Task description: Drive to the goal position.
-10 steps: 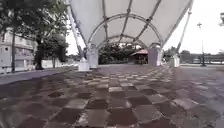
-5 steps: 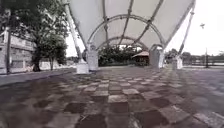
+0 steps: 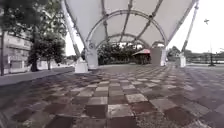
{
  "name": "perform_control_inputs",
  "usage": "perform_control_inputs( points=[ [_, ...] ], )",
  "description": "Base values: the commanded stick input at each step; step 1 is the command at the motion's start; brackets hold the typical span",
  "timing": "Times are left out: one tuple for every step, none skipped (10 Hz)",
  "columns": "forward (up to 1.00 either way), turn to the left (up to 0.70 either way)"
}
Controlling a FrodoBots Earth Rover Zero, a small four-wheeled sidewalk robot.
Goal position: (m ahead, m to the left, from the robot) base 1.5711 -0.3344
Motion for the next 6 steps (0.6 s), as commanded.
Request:
perform_control_inputs(
  points=[
    [1.00, 0.00],
    [1.00, 0.00],
    [1.00, 0.00],
    [1.00, 0.00],
    [1.00, 0.00],
    [1.00, 0.00]
  ],
)
